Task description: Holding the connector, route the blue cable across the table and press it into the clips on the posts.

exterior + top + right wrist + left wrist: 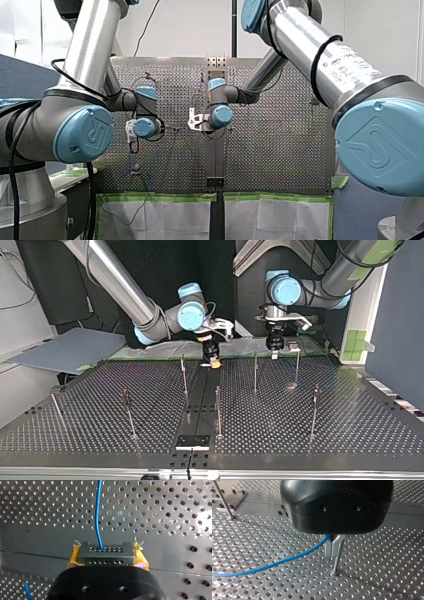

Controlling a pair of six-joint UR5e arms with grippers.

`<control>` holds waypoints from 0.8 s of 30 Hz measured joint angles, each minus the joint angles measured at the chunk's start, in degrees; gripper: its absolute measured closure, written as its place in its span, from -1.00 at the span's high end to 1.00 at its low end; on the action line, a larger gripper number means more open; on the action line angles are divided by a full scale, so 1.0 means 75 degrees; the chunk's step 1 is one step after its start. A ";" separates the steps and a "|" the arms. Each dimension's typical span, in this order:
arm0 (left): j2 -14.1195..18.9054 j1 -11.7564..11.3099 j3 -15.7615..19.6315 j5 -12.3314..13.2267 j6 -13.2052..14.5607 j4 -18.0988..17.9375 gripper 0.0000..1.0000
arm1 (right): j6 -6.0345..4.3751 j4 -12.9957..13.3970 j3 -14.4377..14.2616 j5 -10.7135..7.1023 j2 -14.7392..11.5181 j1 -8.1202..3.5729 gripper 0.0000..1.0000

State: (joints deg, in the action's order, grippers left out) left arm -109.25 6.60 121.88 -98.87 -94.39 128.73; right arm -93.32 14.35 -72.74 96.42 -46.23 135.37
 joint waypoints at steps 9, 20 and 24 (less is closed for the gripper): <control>-0.0020 -0.0007 0.0000 0.0160 -0.0236 -0.0037 -0.98 | -0.0016 0.0177 0.0000 -0.0227 0.0015 -0.0097 -1.00; -0.0645 -0.0042 -0.0202 0.0117 -0.0266 -0.0284 -0.98 | -0.0040 0.0247 0.0000 -0.0280 0.0034 -0.0161 -1.00; -0.0847 -0.0059 -0.0452 0.0086 -0.0270 -0.0191 -0.98 | -0.0052 0.0312 0.0000 -0.0319 0.0037 -0.0212 -1.00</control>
State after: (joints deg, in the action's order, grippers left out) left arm -115.60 6.16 118.49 -98.23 -96.41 127.29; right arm -93.71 16.69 -72.74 94.03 -45.95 133.78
